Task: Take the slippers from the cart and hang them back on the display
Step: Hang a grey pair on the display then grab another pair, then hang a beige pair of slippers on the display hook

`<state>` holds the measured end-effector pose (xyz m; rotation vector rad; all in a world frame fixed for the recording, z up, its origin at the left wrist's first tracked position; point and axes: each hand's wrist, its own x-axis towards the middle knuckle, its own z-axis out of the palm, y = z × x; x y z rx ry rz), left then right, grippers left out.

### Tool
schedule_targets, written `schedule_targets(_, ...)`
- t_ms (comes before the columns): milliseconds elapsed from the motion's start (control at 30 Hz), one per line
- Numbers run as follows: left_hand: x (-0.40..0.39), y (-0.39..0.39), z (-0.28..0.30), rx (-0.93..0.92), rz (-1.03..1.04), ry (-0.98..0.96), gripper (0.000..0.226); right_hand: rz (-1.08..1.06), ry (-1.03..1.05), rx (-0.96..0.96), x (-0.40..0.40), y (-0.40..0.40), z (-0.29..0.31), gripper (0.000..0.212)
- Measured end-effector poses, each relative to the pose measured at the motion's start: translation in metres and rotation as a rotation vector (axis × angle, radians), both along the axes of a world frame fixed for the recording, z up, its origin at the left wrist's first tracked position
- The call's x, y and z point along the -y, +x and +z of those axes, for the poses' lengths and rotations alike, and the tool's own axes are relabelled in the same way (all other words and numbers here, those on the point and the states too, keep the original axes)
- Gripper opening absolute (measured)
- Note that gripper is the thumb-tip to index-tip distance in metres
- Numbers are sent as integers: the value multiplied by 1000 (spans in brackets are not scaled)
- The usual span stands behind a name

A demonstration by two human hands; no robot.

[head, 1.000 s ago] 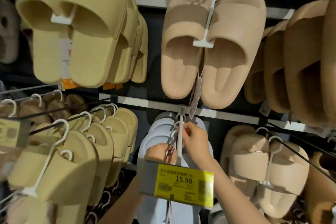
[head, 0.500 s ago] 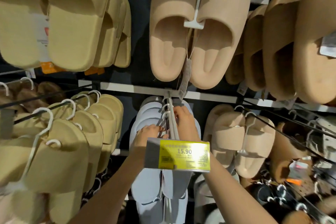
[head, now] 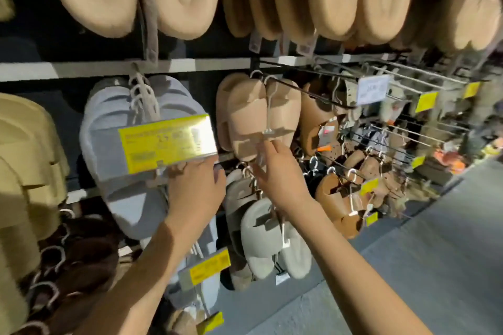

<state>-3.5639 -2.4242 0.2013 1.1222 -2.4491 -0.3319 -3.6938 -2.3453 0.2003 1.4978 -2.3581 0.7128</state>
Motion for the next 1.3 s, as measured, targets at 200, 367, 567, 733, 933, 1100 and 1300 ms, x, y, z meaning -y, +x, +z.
schedule_targets(200,-104,-81,7,-84,-392,8,34,-301,-38,-15,-143,-37,0,28)
schedule_targets(367,-222,-132,29,-142,-644,-19,28,-582,-121,-96,-287,-56,14,24)
schedule_targets(567,-375,-184,30,-177,-918,10,30,-853,-160,-173,-455,-58,14,21)
schedule_targets(733,-502,-205,25,-205,-1178,44,27,-1090,-246,-184,-580,-32,0,17)
schedule_targets(933,-626,-208,8,-160,-1505,95,25,-1456,-336,-97,-689,23,-22,18)
schedule_targets(1100,-708,-216,-16,7,-1755,151,25,-1728,-335,5,-745,50,-40,13)
schedule_targets(1300,-805,-239,-38,93,-2012,120,26,-2003,-336,-24,-800,53,-48,8)
